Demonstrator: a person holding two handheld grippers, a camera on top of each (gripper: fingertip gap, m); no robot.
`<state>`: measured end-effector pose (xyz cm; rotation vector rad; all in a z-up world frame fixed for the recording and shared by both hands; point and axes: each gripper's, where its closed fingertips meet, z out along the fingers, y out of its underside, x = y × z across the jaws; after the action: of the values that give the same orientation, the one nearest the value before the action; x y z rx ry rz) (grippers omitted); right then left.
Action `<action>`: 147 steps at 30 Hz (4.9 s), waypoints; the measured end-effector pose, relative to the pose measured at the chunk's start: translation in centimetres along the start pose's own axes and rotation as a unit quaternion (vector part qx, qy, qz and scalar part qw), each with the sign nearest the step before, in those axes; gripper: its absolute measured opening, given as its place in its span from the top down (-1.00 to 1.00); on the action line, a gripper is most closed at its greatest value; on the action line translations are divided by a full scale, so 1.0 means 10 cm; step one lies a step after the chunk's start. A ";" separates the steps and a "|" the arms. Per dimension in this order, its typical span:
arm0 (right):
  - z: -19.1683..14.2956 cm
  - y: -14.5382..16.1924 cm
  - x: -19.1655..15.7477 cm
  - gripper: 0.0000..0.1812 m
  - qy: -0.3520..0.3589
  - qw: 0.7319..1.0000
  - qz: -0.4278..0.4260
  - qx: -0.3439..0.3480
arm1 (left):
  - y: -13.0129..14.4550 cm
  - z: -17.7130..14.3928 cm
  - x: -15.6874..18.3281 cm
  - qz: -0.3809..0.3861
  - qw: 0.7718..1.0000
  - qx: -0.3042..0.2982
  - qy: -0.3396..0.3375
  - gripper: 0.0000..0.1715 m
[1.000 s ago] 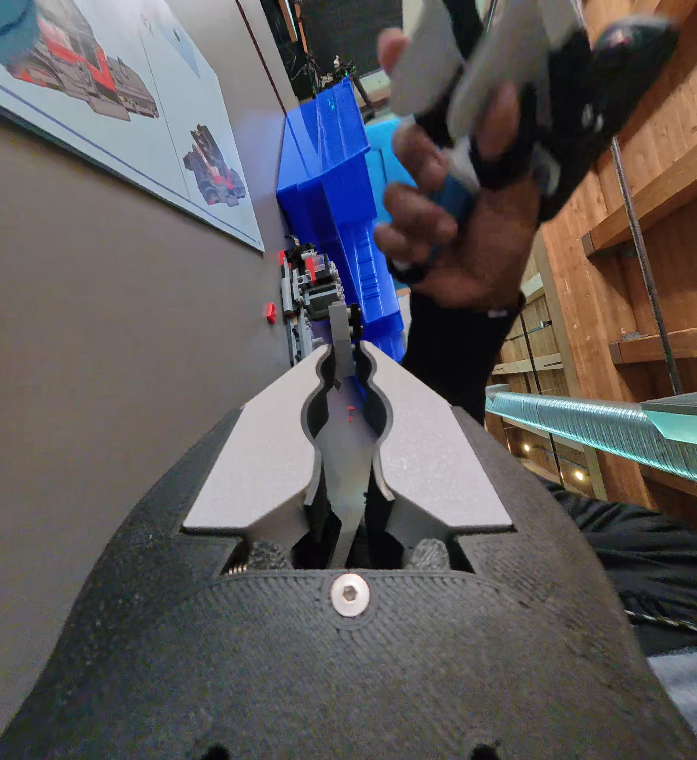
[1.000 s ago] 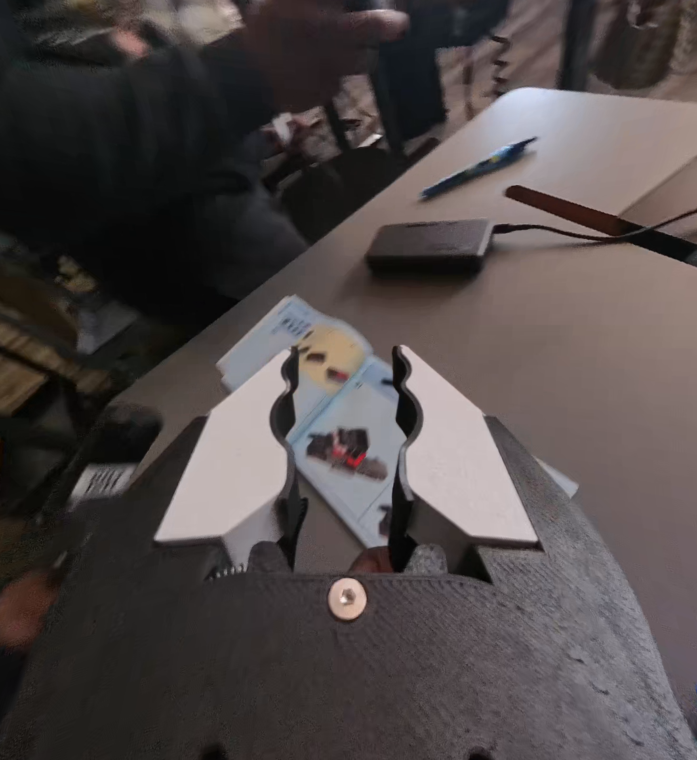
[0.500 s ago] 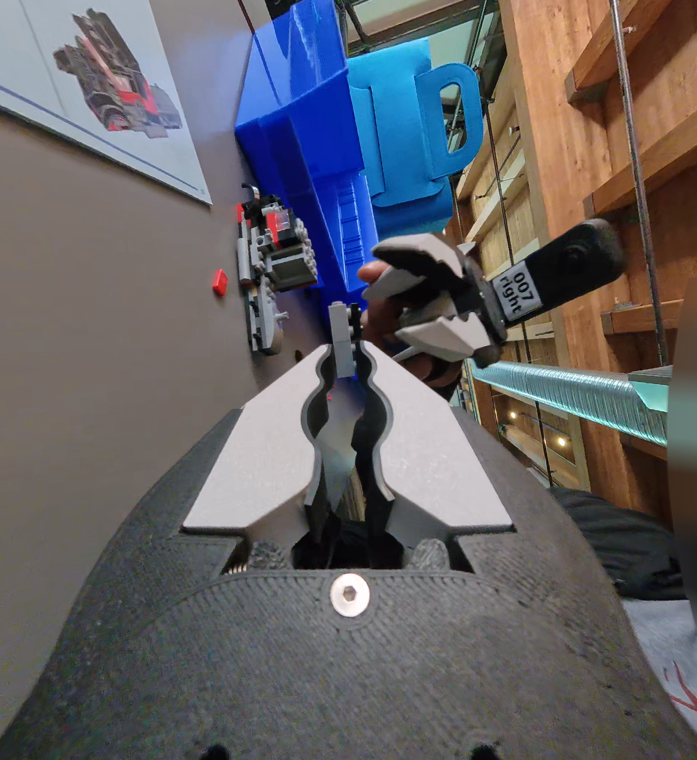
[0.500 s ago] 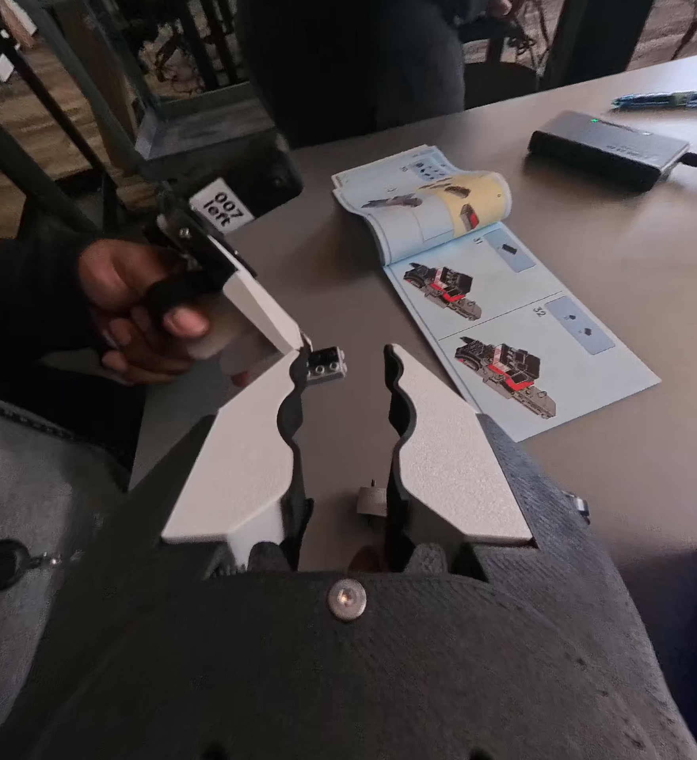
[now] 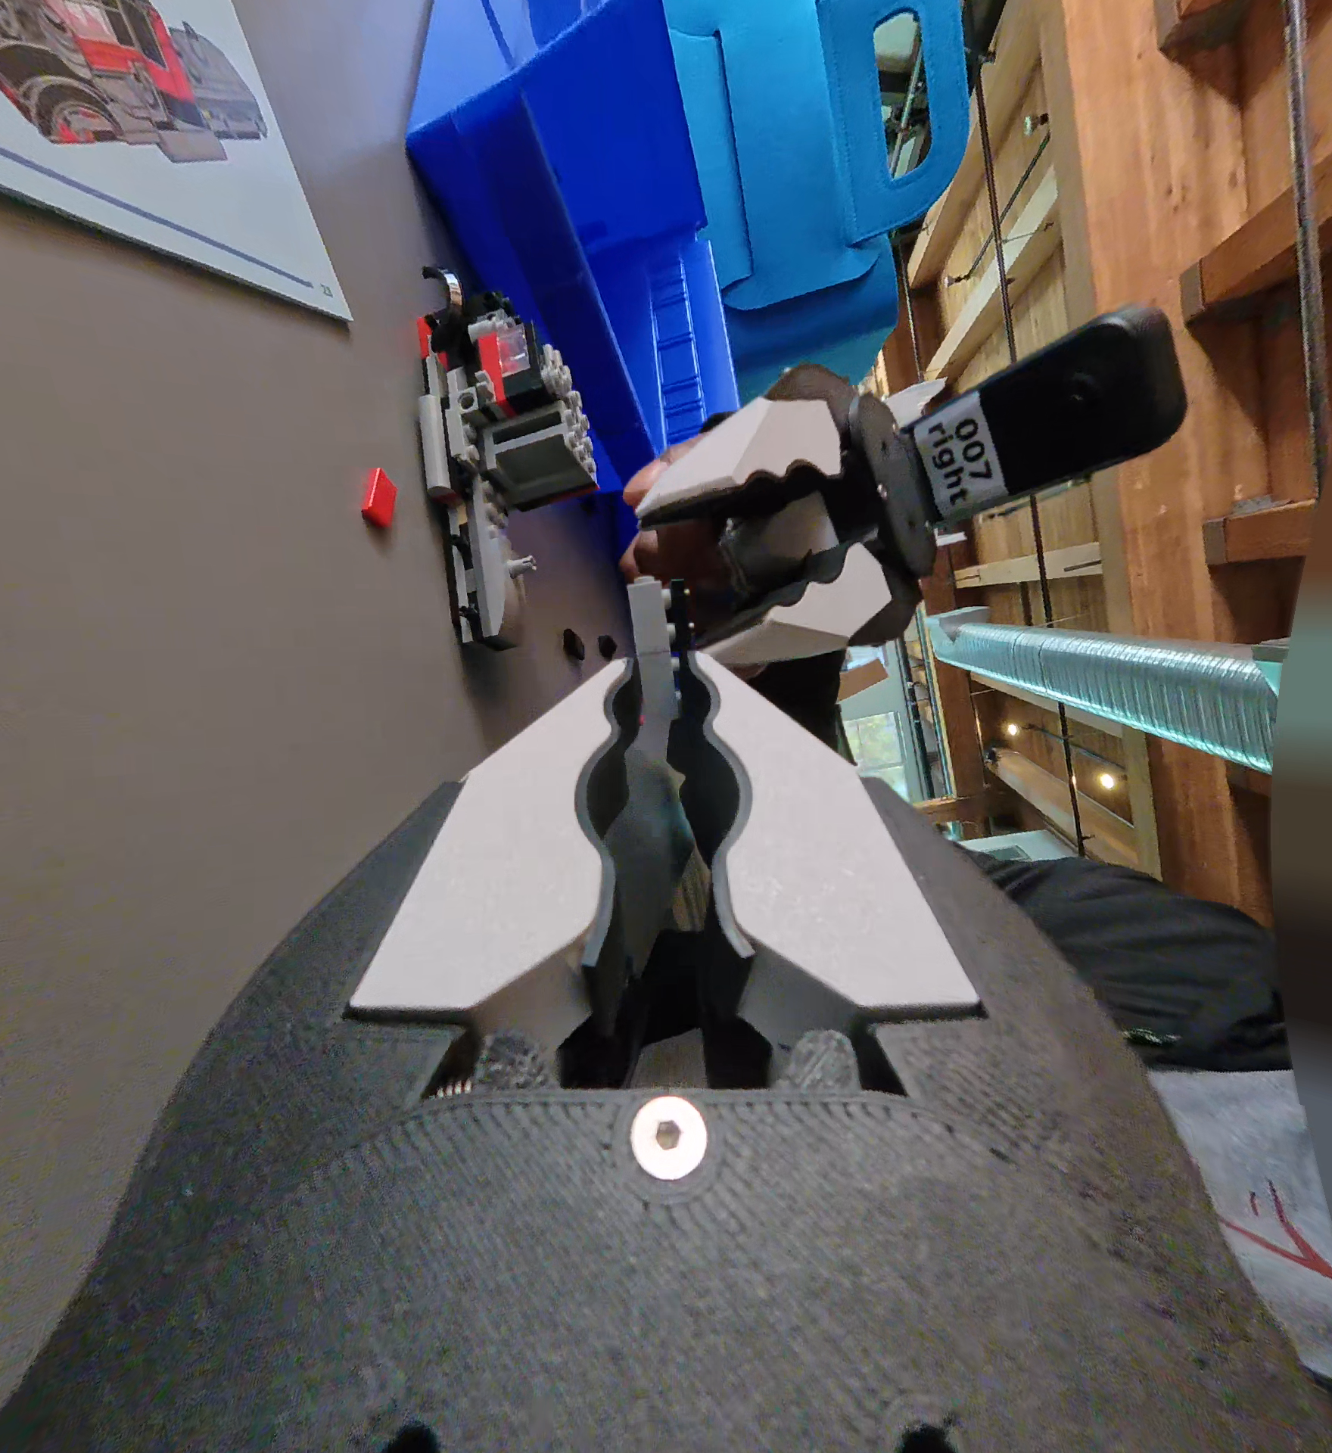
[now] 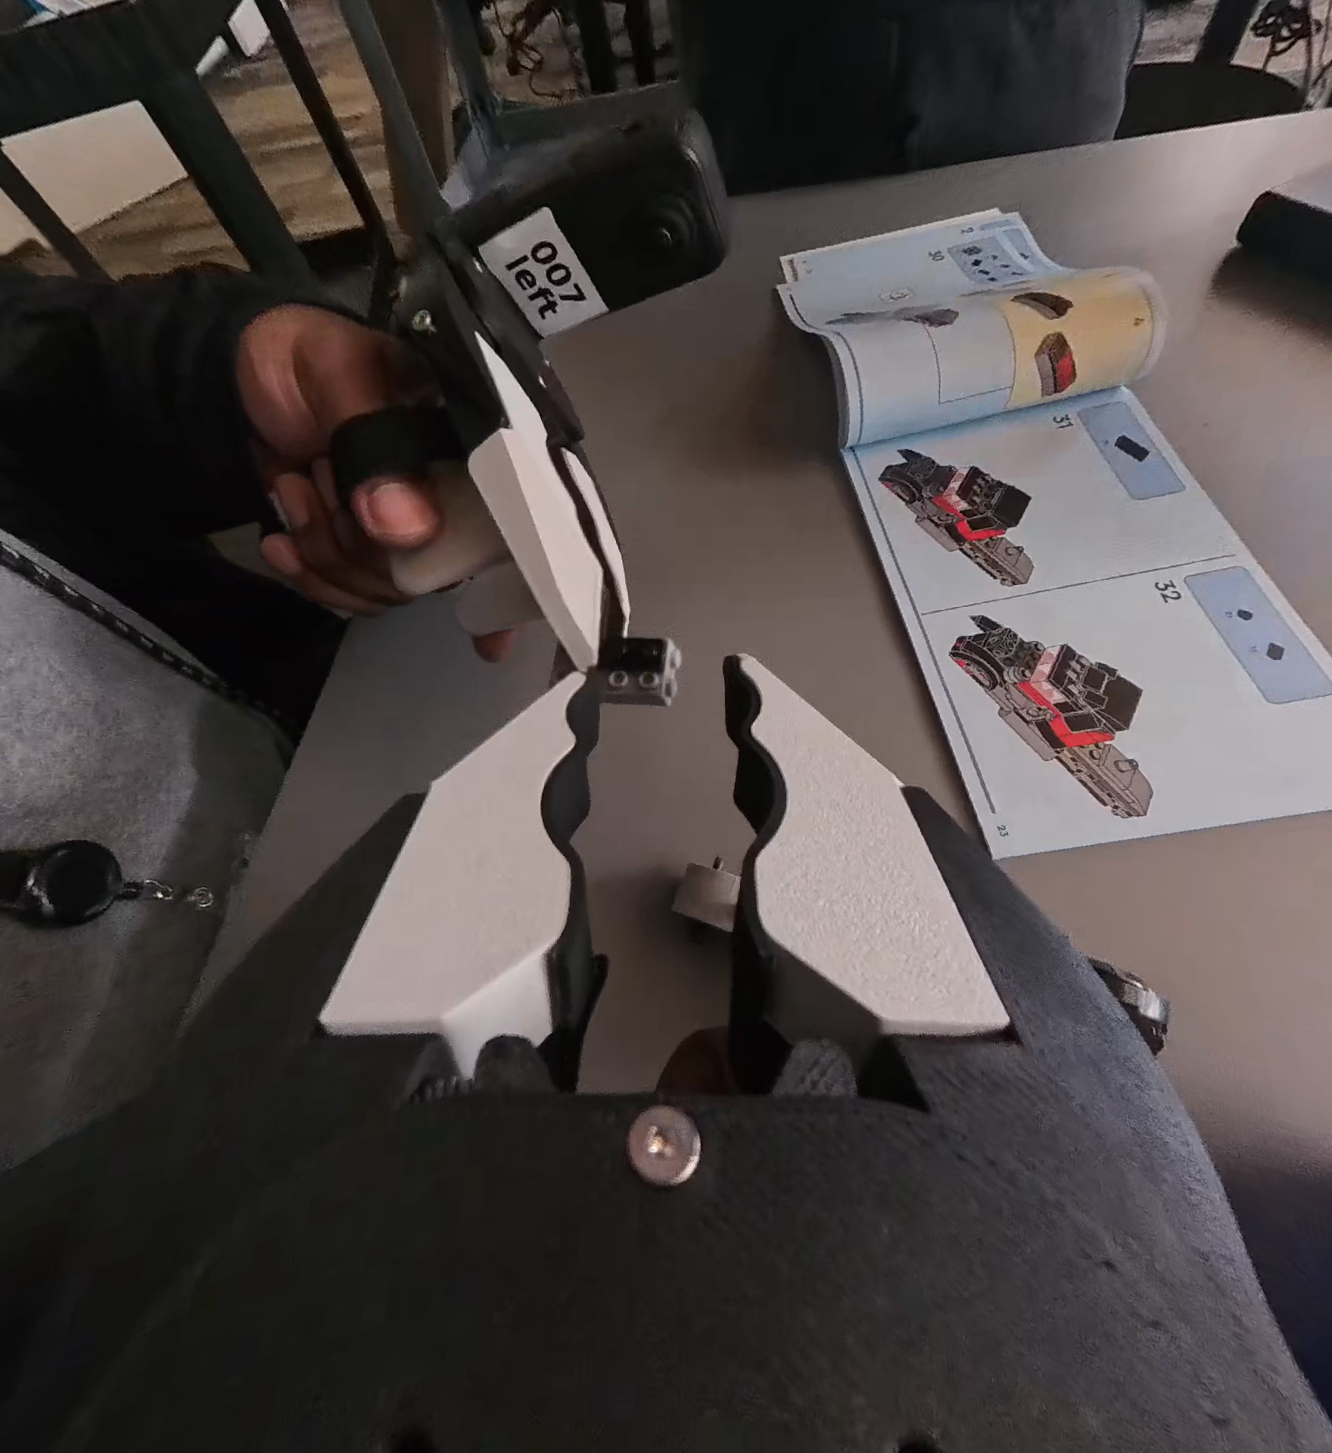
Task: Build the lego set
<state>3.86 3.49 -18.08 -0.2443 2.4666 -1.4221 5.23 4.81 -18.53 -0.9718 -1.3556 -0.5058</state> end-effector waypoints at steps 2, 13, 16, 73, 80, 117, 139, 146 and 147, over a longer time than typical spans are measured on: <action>0.00 -0.01 -0.01 0.68 -0.018 1.000 0.004 0.008 | 0.02 0.01 0.01 0.004 1.000 -0.004 -0.001 0.88; -0.04 0.03 -0.13 0.76 -0.077 0.997 -0.009 0.000 | 0.14 0.02 0.04 0.018 0.999 -0.034 -0.003 0.88; -0.03 0.05 -0.17 0.77 -0.094 0.995 -0.014 -0.002 | 0.17 0.03 0.05 0.020 0.999 -0.042 0.000 0.88; 0.01 0.05 -0.13 0.88 -0.113 0.993 0.021 -0.034 | 0.10 -0.04 0.00 -0.029 0.999 -0.009 0.038 0.88; -0.01 0.01 -0.11 0.88 -0.107 0.994 0.025 -0.030 | 0.07 -0.04 0.03 -0.046 0.997 0.003 0.057 0.88; 0.00 -0.35 -0.22 0.68 -0.024 0.854 0.458 0.245 | -0.01 -0.24 0.41 0.057 0.993 0.078 0.074 0.88; -0.09 -0.59 -0.37 0.84 -0.078 0.842 0.435 0.309 | -0.01 -0.25 0.60 0.110 0.980 0.106 0.130 0.88; -0.10 -0.66 -0.40 0.84 -0.088 0.835 0.429 0.332 | -0.02 -0.27 0.67 0.120 0.974 0.120 0.148 0.88; -0.10 -0.67 -0.41 0.84 -0.089 0.836 0.428 0.333 | -0.01 -0.28 0.67 0.123 0.973 0.121 0.150 0.88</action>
<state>7.46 2.11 -11.19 0.7430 1.4289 -1.5663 7.99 3.98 -11.85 -0.8103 -0.9825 -0.2772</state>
